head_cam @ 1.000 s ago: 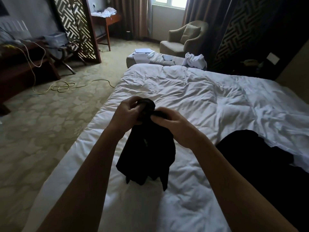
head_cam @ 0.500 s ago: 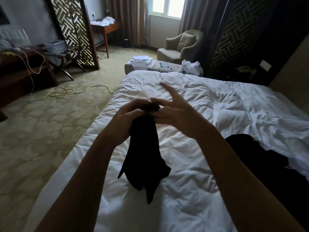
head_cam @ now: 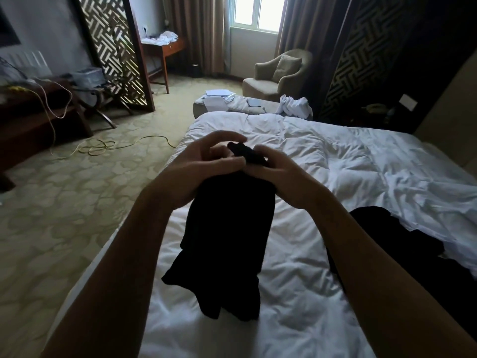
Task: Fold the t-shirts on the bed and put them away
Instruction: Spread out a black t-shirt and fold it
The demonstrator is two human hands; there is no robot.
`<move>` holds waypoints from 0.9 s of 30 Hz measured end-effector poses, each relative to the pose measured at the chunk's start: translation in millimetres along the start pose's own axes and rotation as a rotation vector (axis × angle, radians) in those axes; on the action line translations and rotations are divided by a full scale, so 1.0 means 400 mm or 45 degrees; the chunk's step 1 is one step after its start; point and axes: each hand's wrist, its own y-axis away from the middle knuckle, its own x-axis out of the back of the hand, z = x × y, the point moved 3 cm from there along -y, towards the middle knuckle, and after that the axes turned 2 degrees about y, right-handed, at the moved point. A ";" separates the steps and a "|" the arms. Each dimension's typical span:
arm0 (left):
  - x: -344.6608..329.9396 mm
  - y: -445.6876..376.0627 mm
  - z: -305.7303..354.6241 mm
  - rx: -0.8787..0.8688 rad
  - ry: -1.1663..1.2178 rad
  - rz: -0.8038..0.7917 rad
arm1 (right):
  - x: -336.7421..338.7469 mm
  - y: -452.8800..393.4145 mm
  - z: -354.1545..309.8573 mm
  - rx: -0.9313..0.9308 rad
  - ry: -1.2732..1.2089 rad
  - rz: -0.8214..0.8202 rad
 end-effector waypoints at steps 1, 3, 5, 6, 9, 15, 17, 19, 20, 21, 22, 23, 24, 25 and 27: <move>0.006 0.002 0.008 -0.008 -0.166 0.049 | 0.002 0.004 -0.015 0.034 -0.031 0.065; 0.017 0.004 0.013 0.030 -0.470 0.091 | 0.004 0.014 -0.037 0.092 -0.047 0.188; 0.024 0.006 -0.003 0.106 -0.648 0.036 | 0.000 0.025 -0.045 0.121 -0.009 0.279; 0.030 0.010 -0.015 0.131 -0.734 0.022 | -0.003 0.033 -0.045 0.114 0.005 0.307; 0.040 0.036 -0.038 0.152 -0.897 0.006 | -0.013 0.064 -0.035 0.080 0.069 0.358; 0.037 0.141 -0.033 0.156 -0.933 0.096 | -0.010 0.179 -0.059 0.073 0.177 0.315; 0.028 0.176 -0.010 0.161 -0.878 0.097 | -0.009 0.222 -0.077 0.059 0.149 0.199; 0.017 0.201 0.027 0.170 -0.790 0.131 | -0.009 0.258 -0.103 0.054 0.074 0.114; 0.007 0.211 0.050 0.177 -0.758 0.138 | -0.009 0.273 -0.120 0.045 0.037 0.085; -0.005 0.220 0.073 0.178 -0.734 0.133 | -0.008 0.285 -0.138 0.036 0.007 0.055; -0.018 0.229 0.098 0.176 -0.708 0.117 | -0.007 0.294 -0.156 0.033 -0.014 0.022; -0.030 0.236 0.123 0.174 -0.677 0.101 | -0.005 0.303 -0.173 0.038 -0.026 -0.002; -0.040 0.242 0.145 0.179 -0.645 0.070 | -0.002 0.311 -0.188 0.045 -0.042 -0.011; -0.050 0.248 0.166 0.191 -0.627 0.030 | 0.003 0.315 -0.200 0.053 -0.079 -0.001; -0.057 0.248 0.192 0.227 -0.642 -0.011 | 0.015 0.310 -0.209 0.049 -0.171 0.045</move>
